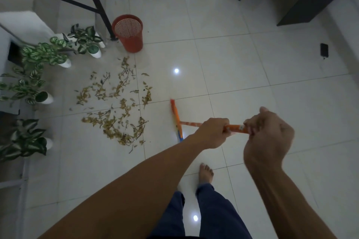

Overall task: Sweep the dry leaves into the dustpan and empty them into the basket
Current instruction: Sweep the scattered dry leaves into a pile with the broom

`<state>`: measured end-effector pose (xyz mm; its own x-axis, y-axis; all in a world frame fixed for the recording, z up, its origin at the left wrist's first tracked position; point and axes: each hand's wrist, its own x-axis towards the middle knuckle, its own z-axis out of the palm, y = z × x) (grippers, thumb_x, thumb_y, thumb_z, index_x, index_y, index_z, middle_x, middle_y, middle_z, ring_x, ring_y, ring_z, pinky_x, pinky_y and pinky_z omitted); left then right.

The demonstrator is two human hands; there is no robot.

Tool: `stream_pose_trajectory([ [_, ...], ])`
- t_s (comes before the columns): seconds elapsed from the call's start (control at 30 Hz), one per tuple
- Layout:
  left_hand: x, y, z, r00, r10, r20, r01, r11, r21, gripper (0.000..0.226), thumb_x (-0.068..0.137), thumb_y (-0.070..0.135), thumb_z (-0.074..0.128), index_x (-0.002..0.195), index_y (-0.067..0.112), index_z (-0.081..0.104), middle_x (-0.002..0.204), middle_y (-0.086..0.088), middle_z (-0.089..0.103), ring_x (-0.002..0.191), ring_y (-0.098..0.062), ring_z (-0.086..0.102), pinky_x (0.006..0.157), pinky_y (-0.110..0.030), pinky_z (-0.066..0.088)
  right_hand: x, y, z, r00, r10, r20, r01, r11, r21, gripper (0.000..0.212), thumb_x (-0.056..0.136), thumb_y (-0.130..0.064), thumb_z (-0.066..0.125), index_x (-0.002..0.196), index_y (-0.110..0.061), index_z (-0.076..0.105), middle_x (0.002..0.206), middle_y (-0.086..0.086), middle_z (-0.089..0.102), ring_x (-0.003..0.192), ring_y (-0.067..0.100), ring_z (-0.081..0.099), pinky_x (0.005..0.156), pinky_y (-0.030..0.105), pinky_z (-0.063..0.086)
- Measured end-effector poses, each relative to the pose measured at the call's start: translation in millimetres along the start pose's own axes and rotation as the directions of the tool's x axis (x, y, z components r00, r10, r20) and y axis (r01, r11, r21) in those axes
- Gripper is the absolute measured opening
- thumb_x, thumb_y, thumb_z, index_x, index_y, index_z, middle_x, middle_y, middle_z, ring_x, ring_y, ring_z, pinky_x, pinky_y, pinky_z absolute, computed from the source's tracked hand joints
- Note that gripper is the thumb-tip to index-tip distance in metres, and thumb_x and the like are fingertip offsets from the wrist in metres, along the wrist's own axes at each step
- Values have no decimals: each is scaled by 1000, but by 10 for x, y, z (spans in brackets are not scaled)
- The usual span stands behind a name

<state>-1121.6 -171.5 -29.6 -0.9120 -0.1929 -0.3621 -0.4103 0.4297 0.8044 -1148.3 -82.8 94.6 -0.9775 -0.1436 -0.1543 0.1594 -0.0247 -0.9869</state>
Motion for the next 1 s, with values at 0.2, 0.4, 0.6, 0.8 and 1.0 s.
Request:
stream_pose_trajectory([
  [0.2, -407, -656, -15, 990, -138, -1, 138, 987, 78, 40, 99, 29, 61, 66, 28, 38, 75, 0, 55, 71, -19, 50, 64, -30, 32, -397, 550, 143, 993, 117, 16, -117, 993, 19, 50, 96, 3, 44, 48, -4, 35, 43, 2, 31, 47, 17, 31, 86, 26, 49],
  [0.4, -342, -295, -186, 986, -63, -156, 74, 995, 64, 27, 98, 25, 59, 75, 17, 48, 67, 10, 45, 67, -16, 47, 56, -28, 28, -185, 119, 187, 995, 90, 42, -95, 985, 146, 47, 92, -2, 46, 48, -17, 43, 44, 0, 31, 46, 19, 32, 89, 45, 51],
  [0.6, -81, 68, -316, 987, -31, -156, 32, 999, 2, 40, 99, 26, 59, 66, 28, 38, 67, 10, 47, 66, -14, 46, 55, -25, 29, 40, -98, 217, 991, -103, 84, 102, 995, 20, 41, 91, 5, 45, 50, 7, 39, 42, 9, 35, 48, 20, 35, 76, 20, 50],
  [0.8, 8, -408, -269, 973, -200, -115, 212, 972, 103, 25, 101, 30, 55, 81, 17, 48, 90, -7, 58, 82, -26, 57, 69, -37, 42, 25, 417, 378, 997, 27, 65, -24, 998, -53, 48, 97, -3, 49, 51, 7, 40, 48, 19, 31, 52, 25, 33, 72, 25, 51],
  [1.0, 558, -90, -460, 964, -195, -182, 204, 978, 32, 21, 102, 31, 55, 87, 18, 48, 80, 2, 53, 69, -15, 47, 62, -30, 35, 851, 60, 459, 991, 121, 65, -129, 979, 156, 59, 97, -7, 48, 40, -21, 40, 42, -3, 32, 47, 17, 35, 72, 41, 44],
])
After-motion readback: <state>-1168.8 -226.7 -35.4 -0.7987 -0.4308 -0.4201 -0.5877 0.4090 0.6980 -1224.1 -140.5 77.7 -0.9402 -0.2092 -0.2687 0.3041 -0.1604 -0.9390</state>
